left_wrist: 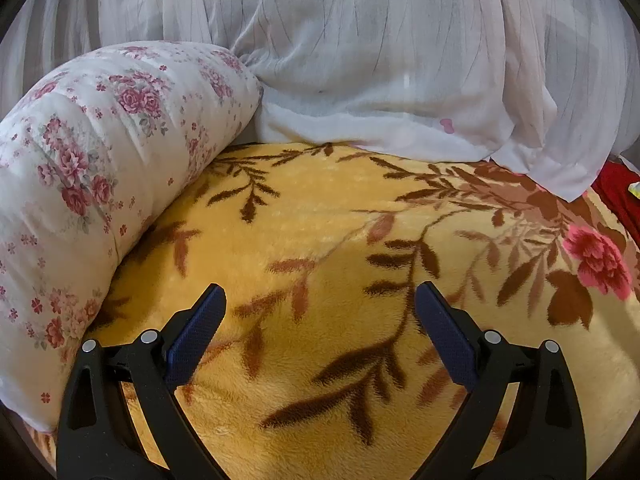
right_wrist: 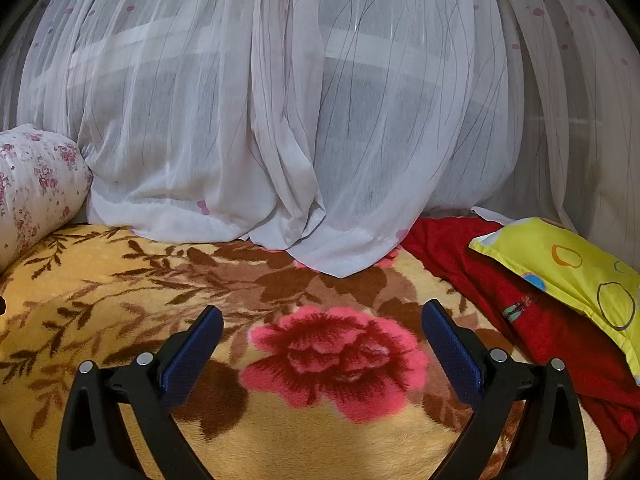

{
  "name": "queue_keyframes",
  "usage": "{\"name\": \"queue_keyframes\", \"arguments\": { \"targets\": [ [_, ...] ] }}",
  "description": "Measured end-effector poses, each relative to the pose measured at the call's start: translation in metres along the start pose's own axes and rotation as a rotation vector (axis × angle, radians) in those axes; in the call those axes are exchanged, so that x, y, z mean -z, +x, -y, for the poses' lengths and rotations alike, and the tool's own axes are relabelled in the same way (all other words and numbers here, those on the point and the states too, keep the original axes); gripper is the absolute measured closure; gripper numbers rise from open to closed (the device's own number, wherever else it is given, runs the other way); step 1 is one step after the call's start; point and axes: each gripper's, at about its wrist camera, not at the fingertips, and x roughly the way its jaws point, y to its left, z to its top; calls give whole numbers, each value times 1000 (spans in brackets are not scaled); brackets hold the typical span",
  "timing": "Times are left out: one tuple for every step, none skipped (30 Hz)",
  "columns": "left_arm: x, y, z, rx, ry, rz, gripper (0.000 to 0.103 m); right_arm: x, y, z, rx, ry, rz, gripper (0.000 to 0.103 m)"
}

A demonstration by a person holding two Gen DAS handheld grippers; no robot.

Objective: Collect trash

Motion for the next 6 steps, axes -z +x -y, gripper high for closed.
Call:
{"name": "queue_keyframes", "arguments": {
  "targets": [
    [0,1,0,5,-1,-3,10,0,0,0,0,1,0,5],
    [0,1,0,7,2,-3,10,0,0,0,0,1,0,5],
    [0,0,1,8,3,-3,10,0,0,0,0,1,1,5],
    [0,0,1,10,4,-2,10,0,0,0,1,2,1,5],
    [0,-1,2,9,6,-2,10,0,0,0,1,2,1,5],
    [0,-1,2,9,6,-1,10,0,0,0,-1,1,0,5]
  ]
}}
